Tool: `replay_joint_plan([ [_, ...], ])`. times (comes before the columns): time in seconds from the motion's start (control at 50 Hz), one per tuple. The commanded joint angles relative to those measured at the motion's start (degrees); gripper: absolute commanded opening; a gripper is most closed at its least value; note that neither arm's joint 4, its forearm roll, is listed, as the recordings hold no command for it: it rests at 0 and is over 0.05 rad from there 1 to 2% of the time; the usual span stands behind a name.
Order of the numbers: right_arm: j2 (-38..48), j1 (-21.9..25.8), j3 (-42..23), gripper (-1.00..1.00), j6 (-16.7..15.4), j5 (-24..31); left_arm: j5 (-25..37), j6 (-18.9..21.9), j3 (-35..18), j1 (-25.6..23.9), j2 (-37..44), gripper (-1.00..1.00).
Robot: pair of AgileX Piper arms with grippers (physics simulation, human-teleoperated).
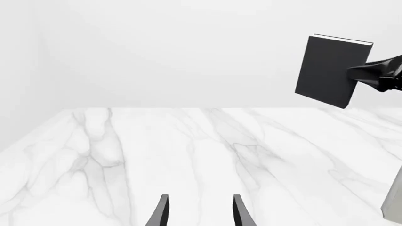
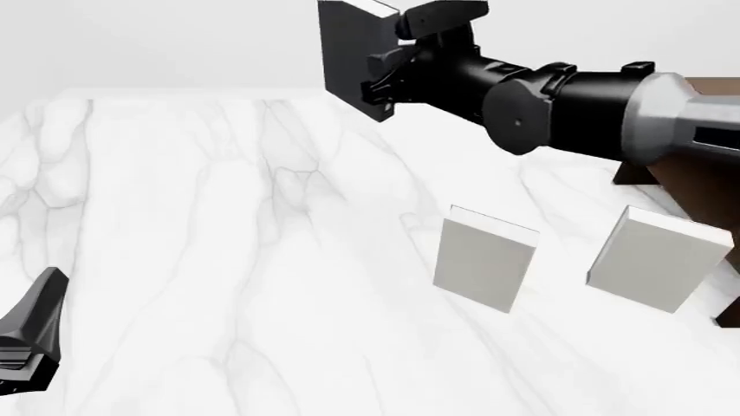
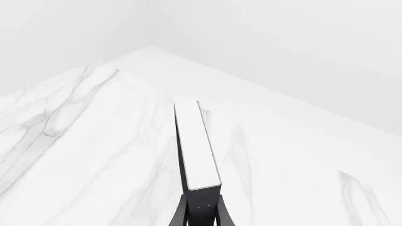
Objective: Pick up the book on the left and place it on top of the shelf.
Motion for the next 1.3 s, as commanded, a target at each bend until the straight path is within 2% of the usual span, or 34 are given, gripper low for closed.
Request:
replay_joint_plan([
  [0.02,-9.69,-0.58,6.16,-1.00,-0.06,0.23,0.00,0.00,0.00,0.00,0.00,1.00],
  [0.16,-9.69,-0.58,6.16,-1.00,-0.06,0.23,0.00,0.00,0.00,0.00,0.00,1.00],
  [0.18,-13.97,-2.38,9.53,-1.00,-2.47,0.85,0.00,0.00,0.00,0.00,0.00,1.00],
  [0.24,-15.90,-3.17,10.38,-1.00,-4.10,1.54,0.00,0.00,0.00,0.00,0.00,1.00],
  [0.7,-25.91,-8.17,12.73,-1.00,-6.34,7.94,0.00,0.00,0.00,0.00,0.00,1.00],
  [0.96,-32.28,-12.97,15.74,-1.00,-7.85,11.21,0.00,0.00,0.00,0.00,0.00,1.00],
  [1.3,-38.03,-19.58,15.83,-1.00,-10.71,14.96,0.00,0.00,0.00,0.00,0.00,1.00],
])
